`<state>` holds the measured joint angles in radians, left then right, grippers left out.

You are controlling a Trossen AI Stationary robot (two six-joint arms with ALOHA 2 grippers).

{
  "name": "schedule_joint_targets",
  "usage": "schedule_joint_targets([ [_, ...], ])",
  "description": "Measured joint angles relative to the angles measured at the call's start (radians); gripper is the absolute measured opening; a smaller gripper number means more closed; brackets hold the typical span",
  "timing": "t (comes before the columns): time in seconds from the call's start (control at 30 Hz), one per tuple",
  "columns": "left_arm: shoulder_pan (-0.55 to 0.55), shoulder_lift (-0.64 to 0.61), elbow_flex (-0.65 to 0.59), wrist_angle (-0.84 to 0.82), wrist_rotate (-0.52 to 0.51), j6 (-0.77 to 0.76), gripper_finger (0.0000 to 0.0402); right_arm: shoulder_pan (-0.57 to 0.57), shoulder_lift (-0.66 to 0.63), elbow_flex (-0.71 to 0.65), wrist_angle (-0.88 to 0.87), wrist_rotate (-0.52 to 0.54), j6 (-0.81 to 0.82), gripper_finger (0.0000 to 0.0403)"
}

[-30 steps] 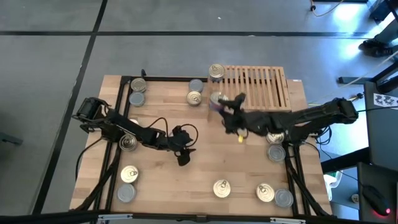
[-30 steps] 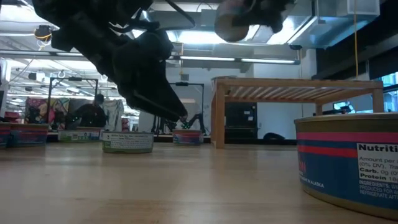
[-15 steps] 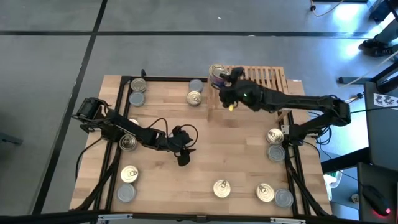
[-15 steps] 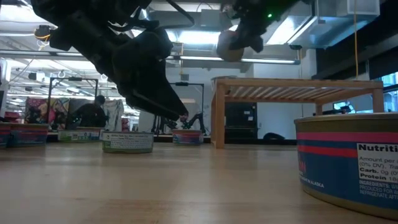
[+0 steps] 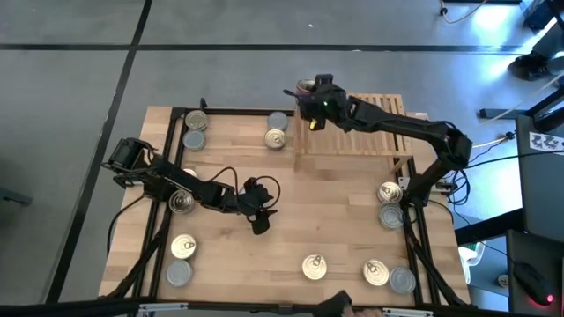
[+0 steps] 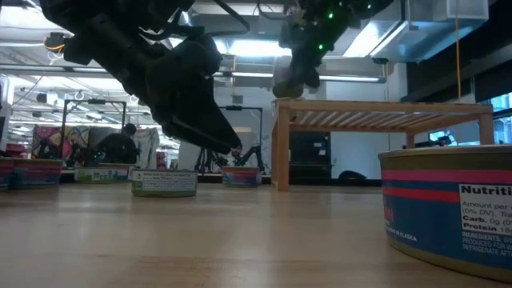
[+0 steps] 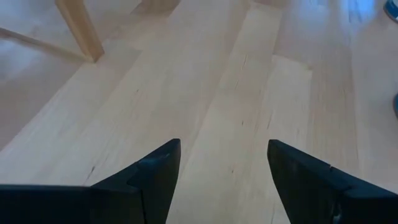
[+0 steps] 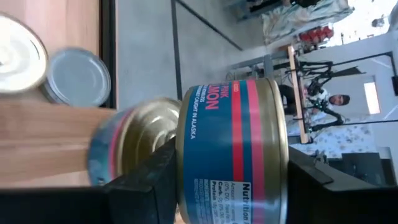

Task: Stack canned seafood by type on shelf
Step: Stack the blue-pink tuna can on top of the blue-pink tuna can on the shelf

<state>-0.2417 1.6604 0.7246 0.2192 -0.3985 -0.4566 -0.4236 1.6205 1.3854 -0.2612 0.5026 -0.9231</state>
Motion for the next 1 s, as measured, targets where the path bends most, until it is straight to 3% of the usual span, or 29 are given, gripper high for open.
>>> schedule_joint_targets([
  [0.4,0.000,0.000,0.000,0.000,-0.018,0.002,0.0239,-0.044,0.019,0.004,-0.012,-0.071,-0.001,0.0196],
  [0.6,0.000,-0.001,0.000,-0.002,-0.028,0.003,0.0239,-0.041,0.036,0.004,-0.023,-0.077,0.001,0.0272],
  [0.7,0.000,-0.001,0.000,-0.002,-0.029,0.011,0.0239,-0.041,0.039,0.004,-0.028,-0.077,0.007,0.0284],
  [1.0,0.000,-0.001,0.000,-0.004,-0.029,0.021,0.0239,-0.035,0.038,0.005,-0.047,-0.043,0.000,0.0239],
])
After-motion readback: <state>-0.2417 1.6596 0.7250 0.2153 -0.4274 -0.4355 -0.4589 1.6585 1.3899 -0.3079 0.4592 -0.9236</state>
